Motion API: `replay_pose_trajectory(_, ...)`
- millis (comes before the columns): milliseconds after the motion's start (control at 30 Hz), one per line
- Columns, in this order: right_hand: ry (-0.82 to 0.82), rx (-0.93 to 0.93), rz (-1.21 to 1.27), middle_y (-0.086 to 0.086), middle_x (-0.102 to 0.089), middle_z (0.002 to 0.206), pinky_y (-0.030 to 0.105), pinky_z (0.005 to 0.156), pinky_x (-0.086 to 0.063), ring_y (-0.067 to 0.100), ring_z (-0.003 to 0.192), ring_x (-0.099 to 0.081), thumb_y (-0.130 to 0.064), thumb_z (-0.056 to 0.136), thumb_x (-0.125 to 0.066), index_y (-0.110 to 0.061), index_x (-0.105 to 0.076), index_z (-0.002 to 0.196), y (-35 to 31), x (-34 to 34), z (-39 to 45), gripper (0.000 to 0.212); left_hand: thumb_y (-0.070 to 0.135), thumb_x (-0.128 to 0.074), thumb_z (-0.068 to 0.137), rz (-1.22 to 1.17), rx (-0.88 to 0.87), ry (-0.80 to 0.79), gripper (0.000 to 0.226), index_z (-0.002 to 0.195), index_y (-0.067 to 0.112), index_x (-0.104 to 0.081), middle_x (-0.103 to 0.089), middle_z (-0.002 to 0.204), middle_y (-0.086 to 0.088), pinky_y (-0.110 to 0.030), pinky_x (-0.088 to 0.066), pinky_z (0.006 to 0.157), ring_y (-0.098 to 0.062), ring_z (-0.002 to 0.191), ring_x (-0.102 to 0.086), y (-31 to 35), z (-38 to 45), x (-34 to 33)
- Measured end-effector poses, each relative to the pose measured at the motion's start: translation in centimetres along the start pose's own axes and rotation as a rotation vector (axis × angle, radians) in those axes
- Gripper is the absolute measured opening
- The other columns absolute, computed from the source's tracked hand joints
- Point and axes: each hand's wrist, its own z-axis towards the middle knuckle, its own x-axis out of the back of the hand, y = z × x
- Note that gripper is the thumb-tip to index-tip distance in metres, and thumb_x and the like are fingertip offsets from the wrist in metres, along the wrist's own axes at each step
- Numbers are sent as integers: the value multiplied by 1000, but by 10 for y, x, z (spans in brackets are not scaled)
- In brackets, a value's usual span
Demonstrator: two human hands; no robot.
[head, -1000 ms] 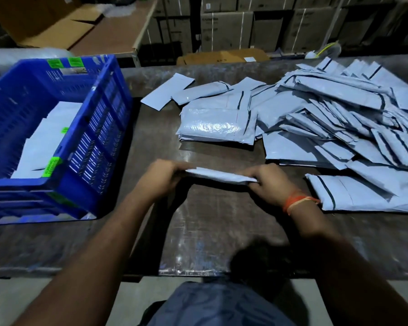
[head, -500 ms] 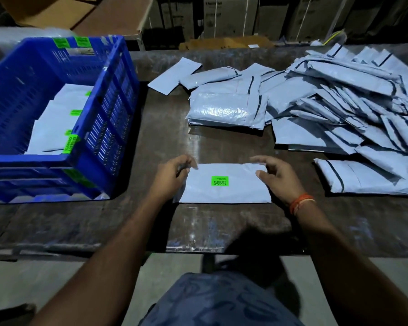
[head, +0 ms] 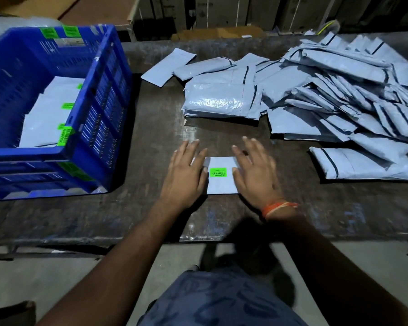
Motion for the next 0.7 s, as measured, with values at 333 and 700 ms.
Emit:
replay_pose_trajectory(333,-251,29,-137,1,-11,167,42,119,-17,20,154,-7,-52,97,-10,-23,-19,158,-14,-34,-12,68,44,-23,102,157,107,-232,58,157,25,-29,-21,166,-6,-53,-23,119,-34,152,-15,7,-16,-27)
replay_pose_trajectory(700,-230,-208,-168,2,-12,166,49,119,-16,28,153,-8,-56,99,-13,-33,-12,158,43,-18,-26,63,49,-18,103,132,275,-221,56,157,38,-21,-11,168,-6,-57,-14,122,-34,154,-9,-29,-25,-14)
